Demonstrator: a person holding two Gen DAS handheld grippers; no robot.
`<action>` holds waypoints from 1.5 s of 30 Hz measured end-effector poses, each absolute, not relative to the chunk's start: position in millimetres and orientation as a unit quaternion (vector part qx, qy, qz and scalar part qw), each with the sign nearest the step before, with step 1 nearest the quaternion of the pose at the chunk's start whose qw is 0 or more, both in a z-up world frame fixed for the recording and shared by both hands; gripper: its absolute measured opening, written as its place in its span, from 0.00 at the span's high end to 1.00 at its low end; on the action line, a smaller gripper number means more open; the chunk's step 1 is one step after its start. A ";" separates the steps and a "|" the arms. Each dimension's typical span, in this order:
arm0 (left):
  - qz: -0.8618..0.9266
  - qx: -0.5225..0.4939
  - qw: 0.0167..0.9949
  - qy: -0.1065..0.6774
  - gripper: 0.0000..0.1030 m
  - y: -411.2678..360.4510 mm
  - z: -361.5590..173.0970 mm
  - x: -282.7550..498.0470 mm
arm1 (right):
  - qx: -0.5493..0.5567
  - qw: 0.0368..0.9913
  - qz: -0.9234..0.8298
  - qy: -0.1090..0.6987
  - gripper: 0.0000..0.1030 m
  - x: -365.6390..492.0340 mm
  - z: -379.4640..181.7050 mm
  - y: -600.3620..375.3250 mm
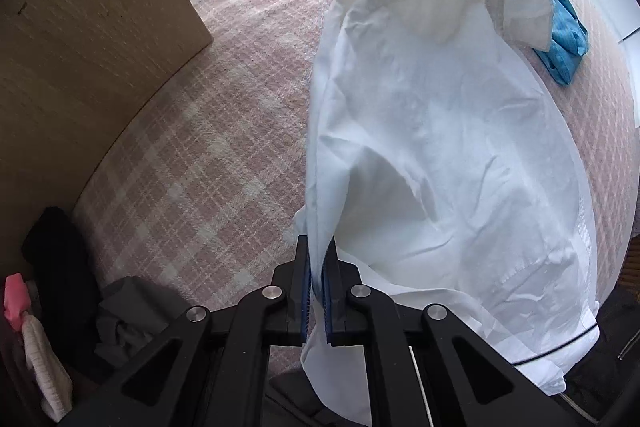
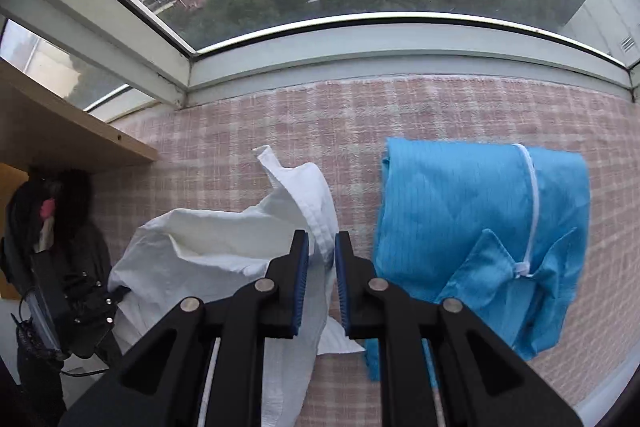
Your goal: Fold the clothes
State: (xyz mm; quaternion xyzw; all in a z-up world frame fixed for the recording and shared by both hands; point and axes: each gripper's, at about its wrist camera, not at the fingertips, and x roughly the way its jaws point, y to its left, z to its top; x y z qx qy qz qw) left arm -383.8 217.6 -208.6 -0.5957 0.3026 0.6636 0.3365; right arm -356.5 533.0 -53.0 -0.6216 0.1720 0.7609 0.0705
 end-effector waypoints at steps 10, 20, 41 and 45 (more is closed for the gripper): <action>0.685 -0.576 0.346 0.282 0.88 184.5 -151.5 -375.7 | -0.539 0.088 0.831 0.103 0.63 -319.2 18.2 519.4; 0.698 -0.557 0.333 0.301 0.85 107.1 -136.5 -265.7 | -0.596 -0.032 0.799 0.077 0.63 -196.8 -47.8 388.1; 0.659 -0.687 0.260 0.163 0.60 201.6 -184.4 -187.0 | -0.602 -0.005 0.780 0.169 0.63 -23.7 -113.2 385.7; 0.669 -0.690 0.229 0.154 0.59 206.7 -188.6 -197.4 | -0.600 -0.011 0.783 0.165 0.63 -25.1 -112.1 385.9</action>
